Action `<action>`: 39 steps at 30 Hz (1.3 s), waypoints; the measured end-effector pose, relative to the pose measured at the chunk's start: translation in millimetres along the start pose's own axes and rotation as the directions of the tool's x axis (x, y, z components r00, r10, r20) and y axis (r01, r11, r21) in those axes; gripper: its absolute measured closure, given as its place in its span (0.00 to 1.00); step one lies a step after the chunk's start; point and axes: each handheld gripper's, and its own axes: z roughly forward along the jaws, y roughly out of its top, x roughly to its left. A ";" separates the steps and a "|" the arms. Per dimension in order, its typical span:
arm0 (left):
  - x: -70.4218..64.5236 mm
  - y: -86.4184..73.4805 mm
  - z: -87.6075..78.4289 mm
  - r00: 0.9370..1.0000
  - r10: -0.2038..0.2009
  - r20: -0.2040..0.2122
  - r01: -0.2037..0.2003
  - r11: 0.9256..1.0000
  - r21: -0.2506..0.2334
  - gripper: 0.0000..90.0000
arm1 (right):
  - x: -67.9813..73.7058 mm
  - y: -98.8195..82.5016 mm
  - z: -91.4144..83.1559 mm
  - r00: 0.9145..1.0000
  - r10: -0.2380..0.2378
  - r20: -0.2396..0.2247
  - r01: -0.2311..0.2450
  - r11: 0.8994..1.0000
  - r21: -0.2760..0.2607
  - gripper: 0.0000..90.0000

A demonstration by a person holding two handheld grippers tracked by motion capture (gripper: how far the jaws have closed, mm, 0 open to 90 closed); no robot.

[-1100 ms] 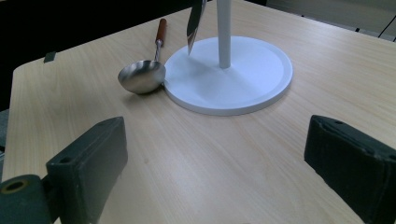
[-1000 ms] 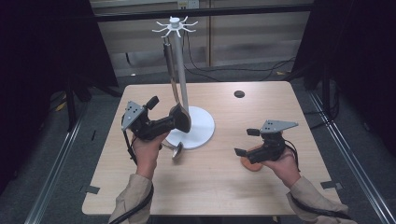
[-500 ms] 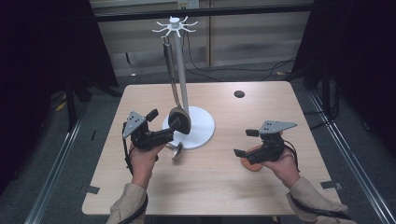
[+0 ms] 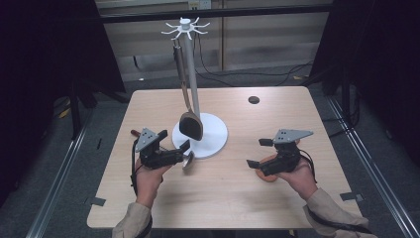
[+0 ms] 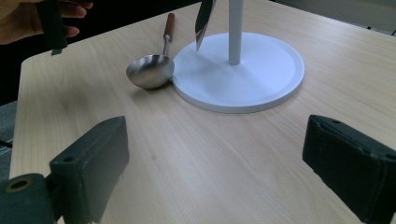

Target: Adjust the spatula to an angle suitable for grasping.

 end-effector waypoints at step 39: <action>4.6 -31.5 13.6 0.994 -0.104 0.034 0.088 0.944 0.317 0.75 | -0.3 0.1 -0.7 1.000 0.007 -0.001 -0.007 1.000 -0.001 0.08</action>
